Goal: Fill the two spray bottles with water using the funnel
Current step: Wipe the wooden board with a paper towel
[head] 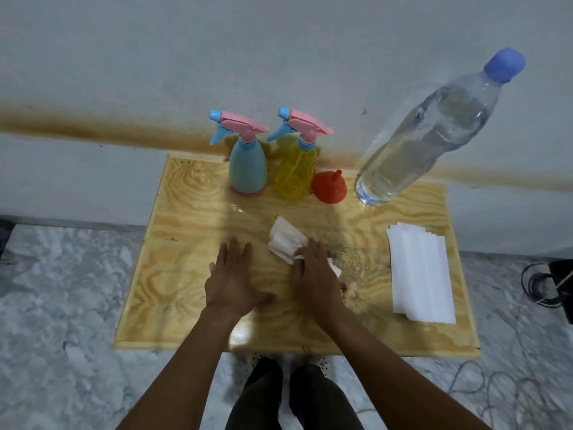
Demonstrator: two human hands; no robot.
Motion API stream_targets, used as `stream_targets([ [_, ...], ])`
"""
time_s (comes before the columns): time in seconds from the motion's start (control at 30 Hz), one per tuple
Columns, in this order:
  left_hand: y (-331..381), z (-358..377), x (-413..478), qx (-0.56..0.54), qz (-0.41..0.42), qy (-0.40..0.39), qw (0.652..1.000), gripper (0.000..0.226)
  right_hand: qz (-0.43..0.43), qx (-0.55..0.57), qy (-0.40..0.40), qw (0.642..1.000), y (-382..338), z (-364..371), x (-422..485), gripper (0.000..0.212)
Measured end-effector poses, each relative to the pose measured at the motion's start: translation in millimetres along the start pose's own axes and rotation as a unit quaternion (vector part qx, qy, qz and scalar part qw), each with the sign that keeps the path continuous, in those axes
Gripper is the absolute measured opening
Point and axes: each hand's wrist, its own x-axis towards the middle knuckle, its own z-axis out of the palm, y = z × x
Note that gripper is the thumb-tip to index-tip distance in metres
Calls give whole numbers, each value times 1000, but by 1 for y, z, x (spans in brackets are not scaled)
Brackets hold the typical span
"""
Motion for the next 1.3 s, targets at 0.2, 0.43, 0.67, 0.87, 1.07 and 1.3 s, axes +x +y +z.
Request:
stream_targets([
  [0.2, -1, 4, 2, -7, -5, 5, 1000, 129, -104, -11, -51, 993, -6, 23, 14, 50],
  [0.43, -1, 4, 3, -26, -8, 7, 1000, 134, -284, -75, -56, 954, 23, 5, 7, 39],
  [0.67, 3, -2, -3, -46, -27, -3, 999, 133, -112, -52, 96, 988, 45, -35, 4, 21],
  [0.87, 5, -4, -4, -52, -31, -7, 998, 134, -19, -40, 108, 993, 24, -20, 10, 21],
  [1.07, 7, -6, -4, -42, -26, -12, 999, 134, -158, -73, 9, 985, 7, 5, -4, 25],
  [1.3, 2, -1, 2, -55, -14, -17, 998, 134, -276, -79, -60, 956, -3, 8, 8, 32],
])
